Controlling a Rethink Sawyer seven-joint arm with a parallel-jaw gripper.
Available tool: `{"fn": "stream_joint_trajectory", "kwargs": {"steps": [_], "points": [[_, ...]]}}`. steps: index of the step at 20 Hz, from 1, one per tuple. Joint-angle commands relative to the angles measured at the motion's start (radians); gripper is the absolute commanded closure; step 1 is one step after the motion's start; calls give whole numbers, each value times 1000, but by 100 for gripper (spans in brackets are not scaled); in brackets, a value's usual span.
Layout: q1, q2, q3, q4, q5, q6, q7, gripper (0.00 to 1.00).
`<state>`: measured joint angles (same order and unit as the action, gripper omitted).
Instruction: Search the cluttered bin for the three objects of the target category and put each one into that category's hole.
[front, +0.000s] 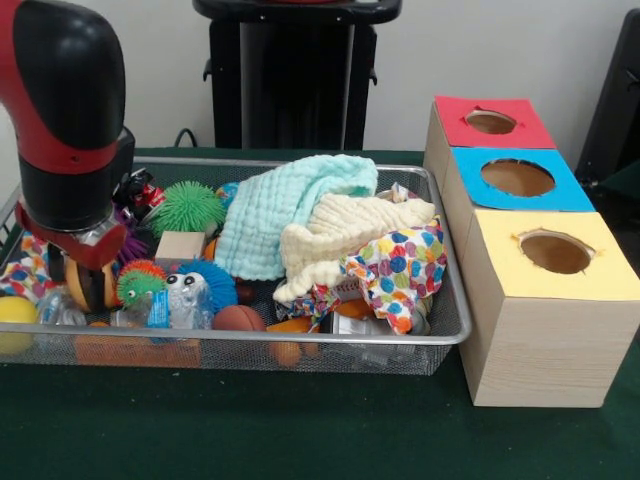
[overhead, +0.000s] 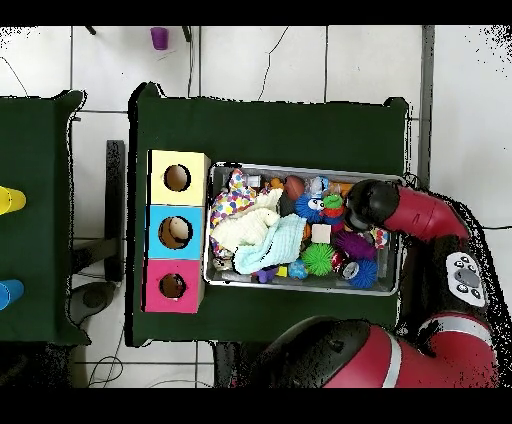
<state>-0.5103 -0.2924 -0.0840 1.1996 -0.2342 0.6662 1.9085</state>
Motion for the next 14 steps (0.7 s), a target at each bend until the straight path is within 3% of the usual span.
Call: {"fn": "stream_joint_trajectory", "kwargs": {"steps": [1,4,10,14], "points": [[-21,57,104,28,-32,-54,-42,0],[-33,23,102,111,-15,-38,-26,0],[-20,-122,62,305,28,57,28,0],[-1,-155,50,316,47,125,40,0]]}}
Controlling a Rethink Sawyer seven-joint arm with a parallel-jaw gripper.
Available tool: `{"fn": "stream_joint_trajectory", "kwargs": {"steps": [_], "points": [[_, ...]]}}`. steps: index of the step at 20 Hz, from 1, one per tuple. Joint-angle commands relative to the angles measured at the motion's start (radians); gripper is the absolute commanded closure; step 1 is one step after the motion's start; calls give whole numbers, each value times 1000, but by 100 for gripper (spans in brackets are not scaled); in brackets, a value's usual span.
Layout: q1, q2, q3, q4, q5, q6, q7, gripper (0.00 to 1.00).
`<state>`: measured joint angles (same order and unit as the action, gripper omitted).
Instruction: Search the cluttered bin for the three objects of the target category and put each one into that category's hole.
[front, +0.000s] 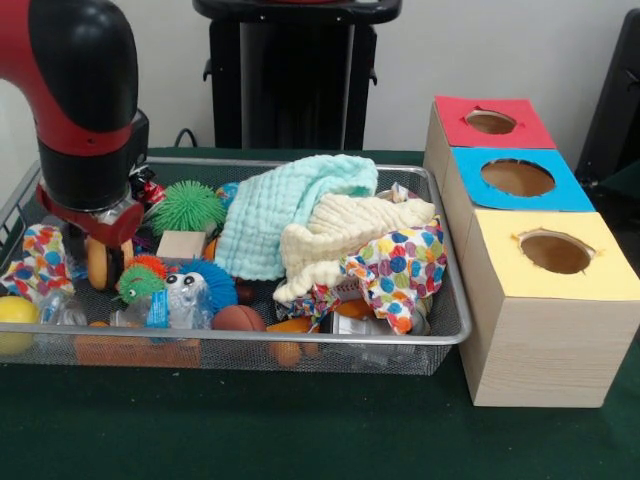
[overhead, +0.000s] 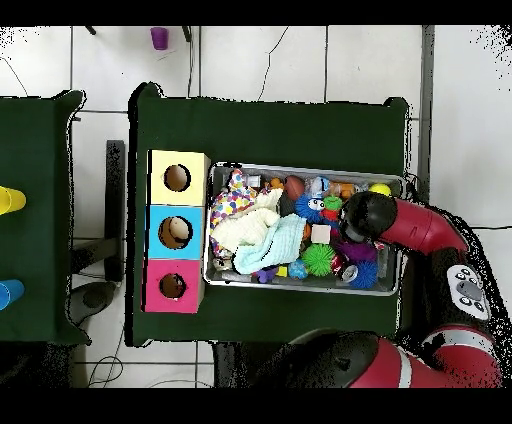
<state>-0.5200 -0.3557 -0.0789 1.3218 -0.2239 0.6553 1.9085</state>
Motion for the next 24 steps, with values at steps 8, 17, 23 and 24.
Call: {"fn": "stream_joint_trajectory", "kwargs": {"steps": [8,17,23,24], "points": [[30,-96,60,166,41,163,28,0],[73,-145,124,178,82,128,49,0],[111,-85,122,158,135,58,132,0],[120,-75,116,157,138,40,145,0]]}}
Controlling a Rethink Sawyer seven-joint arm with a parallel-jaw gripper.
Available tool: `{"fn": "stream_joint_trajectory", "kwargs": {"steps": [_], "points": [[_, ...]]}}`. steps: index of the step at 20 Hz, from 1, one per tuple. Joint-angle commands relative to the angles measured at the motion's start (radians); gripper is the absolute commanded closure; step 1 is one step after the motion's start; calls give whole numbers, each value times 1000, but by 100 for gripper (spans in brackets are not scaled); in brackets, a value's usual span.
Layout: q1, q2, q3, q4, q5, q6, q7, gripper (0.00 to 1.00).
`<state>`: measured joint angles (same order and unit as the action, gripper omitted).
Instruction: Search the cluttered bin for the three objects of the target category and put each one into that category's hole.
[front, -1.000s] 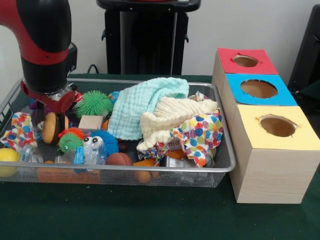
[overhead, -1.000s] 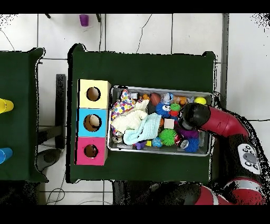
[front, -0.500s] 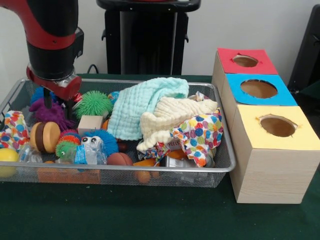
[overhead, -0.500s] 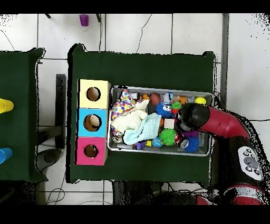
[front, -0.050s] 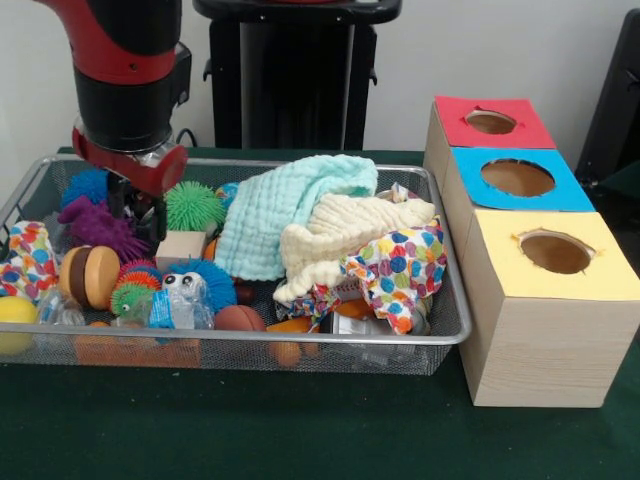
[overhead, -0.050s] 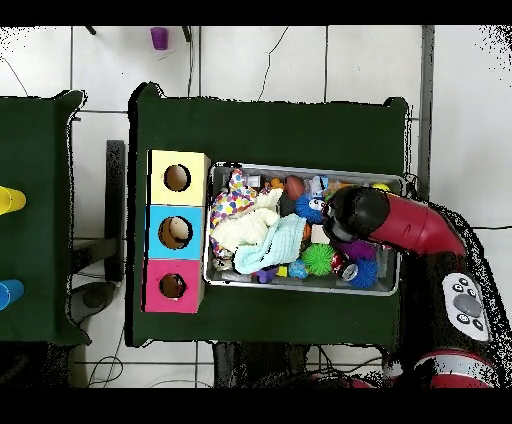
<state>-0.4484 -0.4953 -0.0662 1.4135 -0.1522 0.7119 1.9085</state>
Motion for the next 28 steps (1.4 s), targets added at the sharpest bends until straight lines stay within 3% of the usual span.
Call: {"fn": "stream_joint_trajectory", "kwargs": {"steps": [1,7,15,22,28], "points": [[58,74,97,64,69,-35,158,0],[90,132,87,46,115,-92,201,0],[87,173,88,63,160,-182,187,0],[49,237,90,39,139,-265,122,0],[-21,290,70,-16,73,-255,8,0]]}}
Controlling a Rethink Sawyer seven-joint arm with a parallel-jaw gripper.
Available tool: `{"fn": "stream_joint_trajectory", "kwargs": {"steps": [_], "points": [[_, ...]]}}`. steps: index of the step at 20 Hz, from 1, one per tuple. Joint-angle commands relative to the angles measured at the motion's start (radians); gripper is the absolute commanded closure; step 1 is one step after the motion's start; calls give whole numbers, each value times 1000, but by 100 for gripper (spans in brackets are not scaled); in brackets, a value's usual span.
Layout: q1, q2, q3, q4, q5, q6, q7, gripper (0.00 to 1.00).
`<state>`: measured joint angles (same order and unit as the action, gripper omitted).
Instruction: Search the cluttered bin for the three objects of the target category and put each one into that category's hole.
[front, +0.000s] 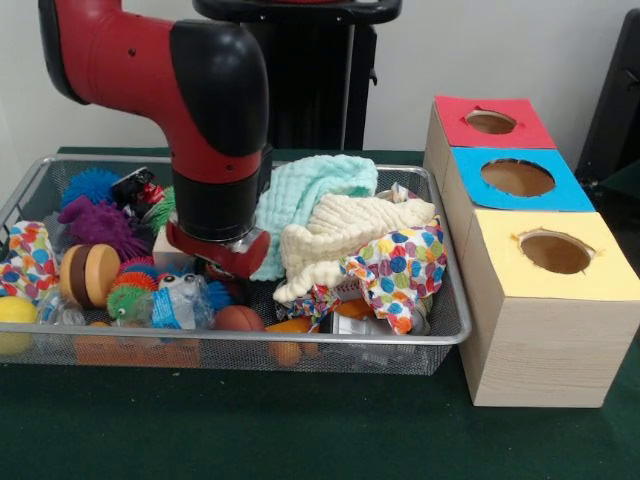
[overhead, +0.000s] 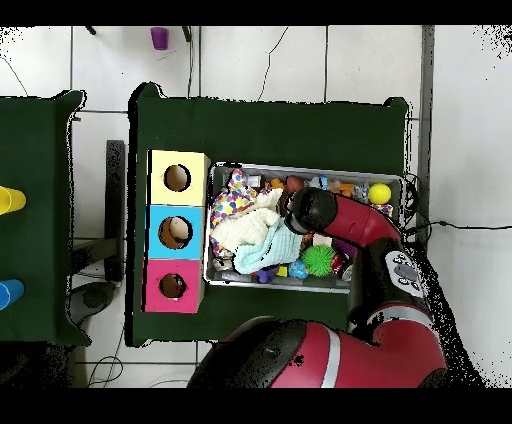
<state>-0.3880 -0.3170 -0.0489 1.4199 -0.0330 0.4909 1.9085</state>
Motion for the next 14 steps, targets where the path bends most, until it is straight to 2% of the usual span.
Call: {"fn": "stream_joint_trajectory", "kwargs": {"steps": [1,6,14], "points": [[-90,121,42,-41,-57,-16,-9,0],[-151,213,46,-178,-114,-1,-112,0],[-155,224,26,-174,-165,-18,-72,0]]}}
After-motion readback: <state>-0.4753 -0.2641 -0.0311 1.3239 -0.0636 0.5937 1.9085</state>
